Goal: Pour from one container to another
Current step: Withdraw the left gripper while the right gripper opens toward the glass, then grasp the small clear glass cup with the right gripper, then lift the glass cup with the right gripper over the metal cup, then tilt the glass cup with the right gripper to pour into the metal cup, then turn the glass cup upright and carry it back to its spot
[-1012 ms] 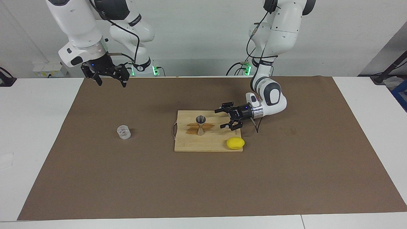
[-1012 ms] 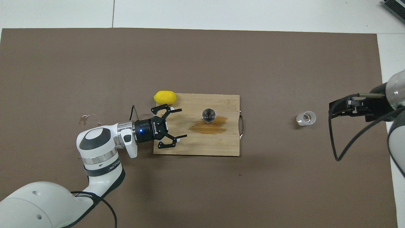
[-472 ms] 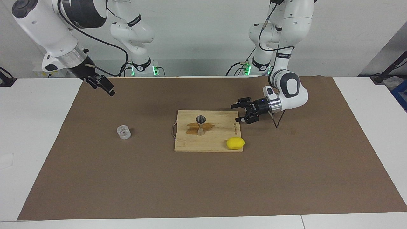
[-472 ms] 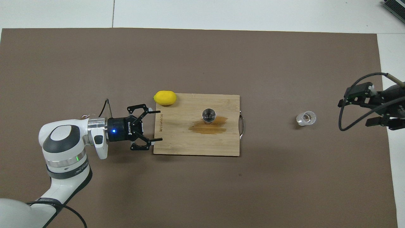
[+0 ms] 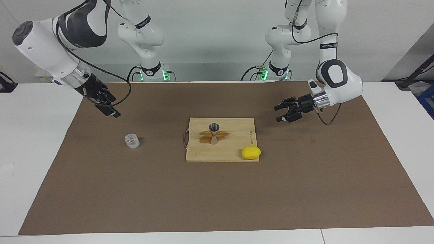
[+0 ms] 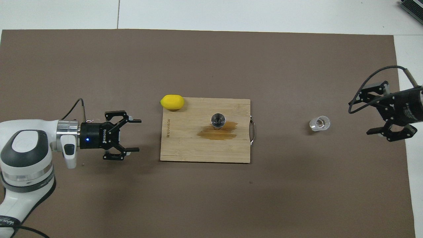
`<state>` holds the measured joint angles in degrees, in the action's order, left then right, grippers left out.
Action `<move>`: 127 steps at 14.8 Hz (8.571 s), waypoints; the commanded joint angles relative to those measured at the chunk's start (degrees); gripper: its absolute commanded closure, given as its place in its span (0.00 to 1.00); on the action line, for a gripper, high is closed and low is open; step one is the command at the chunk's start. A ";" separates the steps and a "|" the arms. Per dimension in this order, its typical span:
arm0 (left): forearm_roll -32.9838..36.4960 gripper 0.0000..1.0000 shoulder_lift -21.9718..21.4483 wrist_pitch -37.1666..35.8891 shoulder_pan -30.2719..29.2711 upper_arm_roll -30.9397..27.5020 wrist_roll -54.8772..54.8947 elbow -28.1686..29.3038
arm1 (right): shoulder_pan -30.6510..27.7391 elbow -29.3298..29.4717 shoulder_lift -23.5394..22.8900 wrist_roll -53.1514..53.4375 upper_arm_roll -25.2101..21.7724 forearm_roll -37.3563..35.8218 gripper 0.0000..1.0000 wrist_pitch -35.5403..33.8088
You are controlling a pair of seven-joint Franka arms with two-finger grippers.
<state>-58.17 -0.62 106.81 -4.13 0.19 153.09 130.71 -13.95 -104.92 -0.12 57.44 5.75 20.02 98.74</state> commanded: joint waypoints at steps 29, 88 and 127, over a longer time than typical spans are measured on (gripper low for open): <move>49.56 0.00 -1.93 -11.27 -12.04 1.13 -10.70 -35.52 | -7.41 -7.75 -21.94 -10.33 0.75 18.30 0.08 13.58; 56.50 0.00 -6.50 -13.29 4.66 1.57 -147.64 -27.00 | 38.99 8.77 -15.96 54.54 1.28 -31.35 1.00 15.87; 56.15 0.00 -3.33 -12.59 0.44 4.03 -147.82 -29.81 | 20.56 -3.25 -11.75 38.65 1.10 11.76 1.00 23.95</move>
<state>-2.97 -4.35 95.06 -3.45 4.07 6.06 101.78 9.93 -101.74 -15.57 100.69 6.17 25.48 120.07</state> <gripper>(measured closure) 0.000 0.493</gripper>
